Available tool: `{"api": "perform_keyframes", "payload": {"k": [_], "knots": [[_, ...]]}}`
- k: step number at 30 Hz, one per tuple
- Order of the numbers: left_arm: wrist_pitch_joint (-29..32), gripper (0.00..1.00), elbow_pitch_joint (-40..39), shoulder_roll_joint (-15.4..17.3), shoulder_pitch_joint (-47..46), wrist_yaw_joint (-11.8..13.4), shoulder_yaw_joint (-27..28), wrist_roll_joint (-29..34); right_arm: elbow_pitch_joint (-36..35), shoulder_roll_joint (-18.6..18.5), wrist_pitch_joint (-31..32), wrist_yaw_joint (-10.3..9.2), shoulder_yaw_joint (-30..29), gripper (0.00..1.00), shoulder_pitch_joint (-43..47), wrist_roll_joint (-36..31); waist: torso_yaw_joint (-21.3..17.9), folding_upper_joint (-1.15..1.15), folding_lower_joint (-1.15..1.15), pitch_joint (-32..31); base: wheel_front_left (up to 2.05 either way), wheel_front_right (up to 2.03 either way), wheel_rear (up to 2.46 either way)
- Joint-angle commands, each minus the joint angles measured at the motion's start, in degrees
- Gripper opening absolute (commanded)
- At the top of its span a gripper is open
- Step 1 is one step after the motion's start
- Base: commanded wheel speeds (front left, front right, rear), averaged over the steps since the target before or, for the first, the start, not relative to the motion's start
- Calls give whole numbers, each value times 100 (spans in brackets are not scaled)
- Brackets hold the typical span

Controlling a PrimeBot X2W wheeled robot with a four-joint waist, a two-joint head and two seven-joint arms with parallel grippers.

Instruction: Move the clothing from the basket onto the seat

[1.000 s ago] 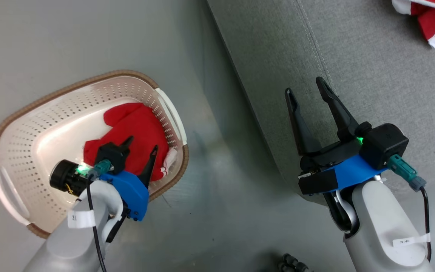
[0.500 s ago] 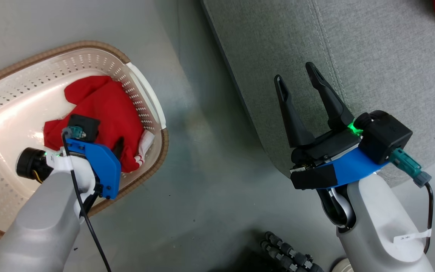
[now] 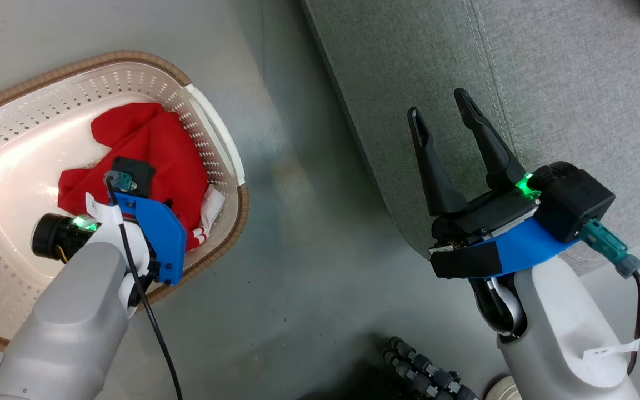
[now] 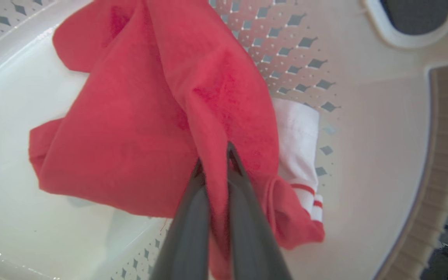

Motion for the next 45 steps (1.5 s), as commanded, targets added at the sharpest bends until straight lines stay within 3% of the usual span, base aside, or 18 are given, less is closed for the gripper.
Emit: {"api": "perform_keyframes", "payload": {"k": [1, 14, 19, 37, 45], "knots": [[-35, 0, 1, 20, -128, -28, -18, -14, -26, 8, -30, 1, -1, 100, 37, 24, 2, 0, 0, -5, 0, 0, 0], [-169, 0, -21, 105, -132, -24, -47, -65, 51, 8, -30, 1, 99, 100, -136, 18, 8, 0, 0, -65, 0, 0, 0], [-385, 0, -10, -58, -83, -39, -104, -52, 140, 8, -30, 1, 27, 100, -183, -97, 215, 0, 0, -375, 0, 0, 0], [-1953, 0, -3, -844, 405, -185, -538, -475, 841, 1, -28, 1, -172, 100, 326, -747, 1479, 0, 0, -2902, 0, 0, 0], [-2269, 0, -297, -943, 651, -176, -969, -871, 1162, -2, 44, 1, -274, 100, 780, -821, 1821, 0, 0, -3920, 0, 0, 0]]}}
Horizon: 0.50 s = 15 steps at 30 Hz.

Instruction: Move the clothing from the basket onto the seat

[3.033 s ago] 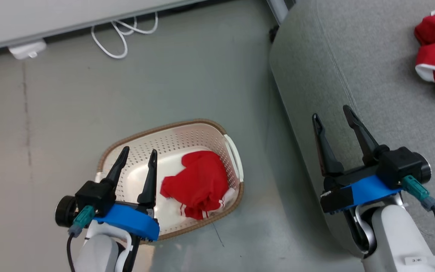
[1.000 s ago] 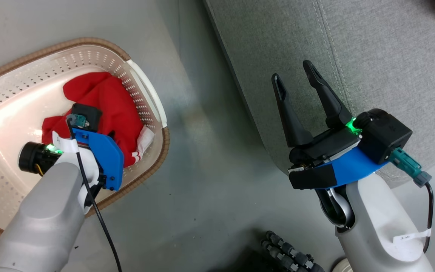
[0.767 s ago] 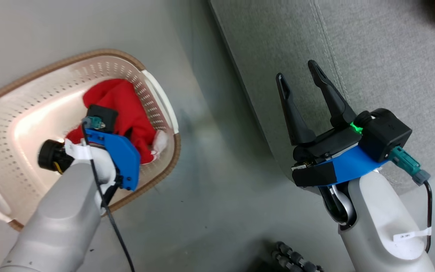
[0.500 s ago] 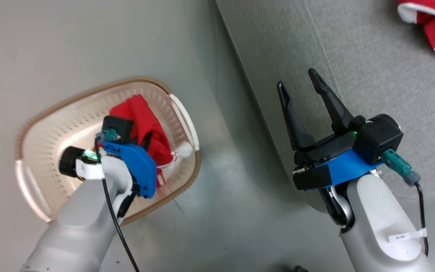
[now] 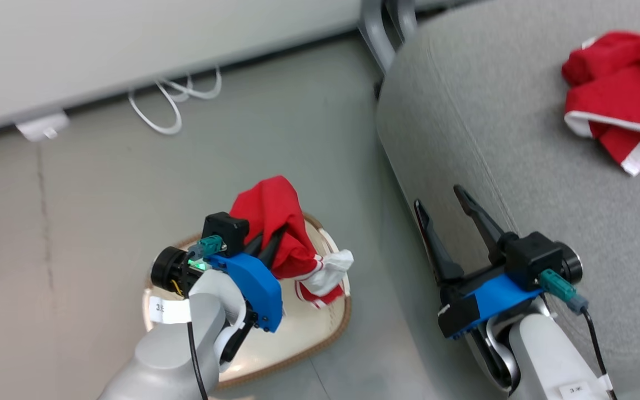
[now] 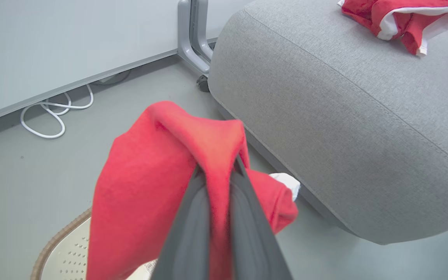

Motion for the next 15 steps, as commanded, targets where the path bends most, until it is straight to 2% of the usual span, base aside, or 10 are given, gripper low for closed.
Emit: {"api": "perform_keyframes", "payload": {"k": [1, 8, 15], "knots": [[-40, 0, -39, -21, 55, -7, -47, -41, 23, -14, 17, 1, -28, 100, 105, -1, 388, 0, 2, -655, 0, 0, 0], [-172, 0, -227, -68, -29, -8, -283, -279, -30, -13, 236, 1, -67, 100, 544, -32, 613, 0, 2, -1291, 0, 0, 0], [-243, 0, -357, -155, -266, -9, -401, -440, -147, -13, 437, 1, 29, 100, 790, 4, 737, 0, 2, -1612, 0, 0, 0]]}}
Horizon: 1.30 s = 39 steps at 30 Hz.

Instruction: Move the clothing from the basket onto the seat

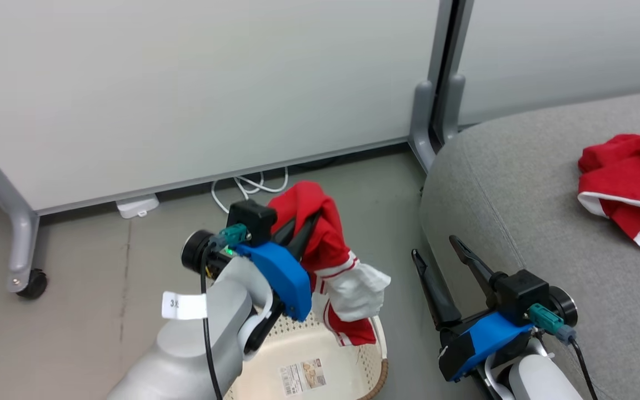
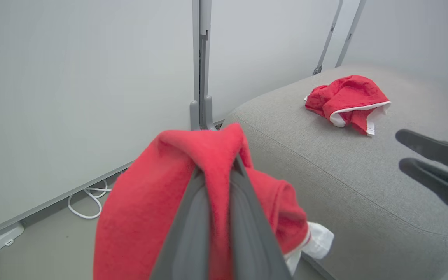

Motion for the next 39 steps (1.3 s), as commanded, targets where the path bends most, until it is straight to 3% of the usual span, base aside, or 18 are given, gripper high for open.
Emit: {"api": "perform_keyframes", "payload": {"k": [1, 18, 24, 39], "knots": [[-45, 0, -17, -4, -102, -9, 22, -23, -27, -11, 25, 1, 9, 100, 74, 17, 84, -1, 2, -87, 0, 0, 0], [-78, 0, 29, -62, -389, -9, -174, -176, -154, -11, 180, 1, 143, 100, 208, 76, 21, -1, 2, -145, 0, 0, 0], [-62, 0, 5, -85, -427, -9, -278, -224, -12, -41, 341, 1, 442, 100, -34, 145, 44, -1, 2, -70, 0, 0, 0], [-62, 0, -65, -160, -588, -10, -555, -316, 1670, -56, 247, 1, 1656, 100, -1611, 612, 133, -1, 2, 98, 0, 0, 0]]}}
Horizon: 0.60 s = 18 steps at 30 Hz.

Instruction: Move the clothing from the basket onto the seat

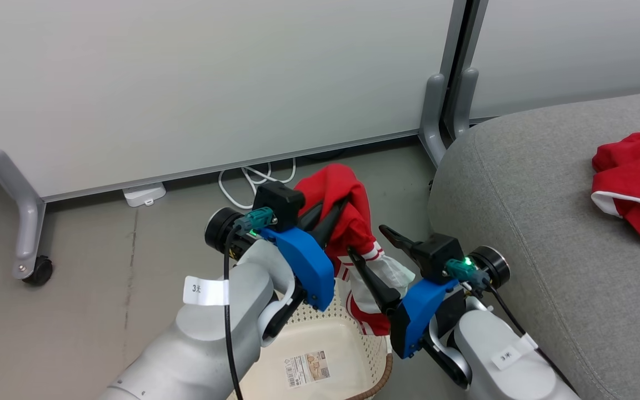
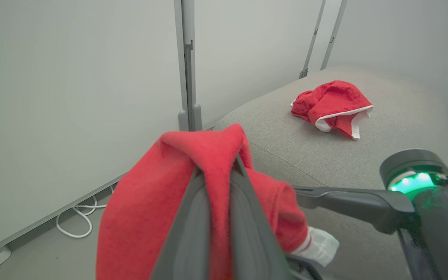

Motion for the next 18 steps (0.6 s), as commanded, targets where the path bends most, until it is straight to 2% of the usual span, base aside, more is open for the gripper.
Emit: {"api": "perform_keyframes", "payload": {"k": [1, 7, 14, 15, 16, 17, 18], "knots": [[-19, 0, -27, 5, -102, -10, -21, -38, 170, 12, -63, 1, 49, 100, -156, 35, 8, 0, 0, 2, 0, 0, 0], [2, 0, -63, -13, -120, -10, -159, -102, 1052, 53, -203, 1, 312, 100, -670, 323, 45, 0, 0, -36, 0, 0, 0], [4, 0, -130, -30, -146, -10, -287, -181, 1420, 56, -285, 1, 988, 100, -998, 1182, 81, 0, 0, -71, 0, 0, 0], [3, 0, -135, -32, -148, -10, -307, -195, 1470, 55, -272, 1, 1073, 71, -1032, 1312, 85, 0, 0, -75, 0, 0, 0], [2, 0, -139, -34, -146, -10, -327, -206, 1511, 56, -281, 1, 1148, 38, -1082, 1401, 86, 0, 0, -78, 0, 0, 0], [0, 0, -143, -35, -143, -10, -347, -207, 1542, 55, -322, 1, 1214, 0, -1129, 1485, 86, 0, 0, -82, 0, 0, 0], [0, 0, -144, -32, -141, -10, -361, -223, 1579, 56, -337, 1, 1283, 0, -1160, 1561, 84, 0, 0, -85, 0, 0, 0]]}}
